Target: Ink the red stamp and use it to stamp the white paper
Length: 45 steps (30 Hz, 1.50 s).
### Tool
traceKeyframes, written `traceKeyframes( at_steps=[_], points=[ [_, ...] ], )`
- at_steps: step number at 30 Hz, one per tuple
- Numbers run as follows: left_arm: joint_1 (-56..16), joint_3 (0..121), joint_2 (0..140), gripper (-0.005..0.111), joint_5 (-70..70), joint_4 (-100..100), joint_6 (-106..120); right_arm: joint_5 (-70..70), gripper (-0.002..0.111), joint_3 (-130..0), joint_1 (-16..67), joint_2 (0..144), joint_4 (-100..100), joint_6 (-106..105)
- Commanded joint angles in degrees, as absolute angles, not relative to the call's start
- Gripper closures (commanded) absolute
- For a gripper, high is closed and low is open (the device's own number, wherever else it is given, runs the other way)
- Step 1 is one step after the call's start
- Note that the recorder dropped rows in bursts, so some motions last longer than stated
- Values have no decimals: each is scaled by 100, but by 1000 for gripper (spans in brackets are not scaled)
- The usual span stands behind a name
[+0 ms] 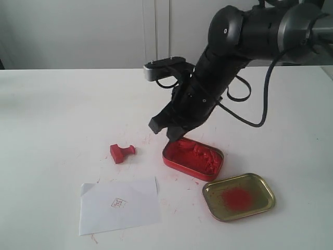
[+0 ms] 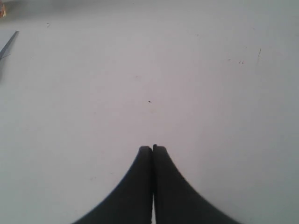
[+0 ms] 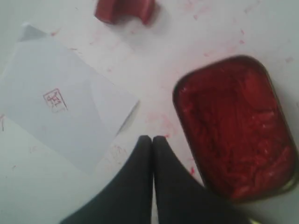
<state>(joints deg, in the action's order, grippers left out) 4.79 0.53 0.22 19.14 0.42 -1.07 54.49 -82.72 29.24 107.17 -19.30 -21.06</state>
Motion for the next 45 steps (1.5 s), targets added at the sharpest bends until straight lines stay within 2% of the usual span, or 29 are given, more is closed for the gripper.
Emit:
traceKeyframes(
  at_steps=[1, 10, 24, 45],
  points=[
    [502, 0, 0, 107, 1950, 44, -115, 5759, 108, -8282, 2692, 10624, -1429, -1093],
    [502, 0, 0, 107, 1950, 44, -115, 6284, 108, -8272, 1985, 10579, -1355, -105],
    [502, 0, 0, 107, 1950, 44, -115, 6996, 108, -8272, 1314, 10579, -550, 89],
    [502, 0, 0, 107, 1950, 44, -115, 6996, 108, -8262, 316, 9768, 0, 177]
  ],
)
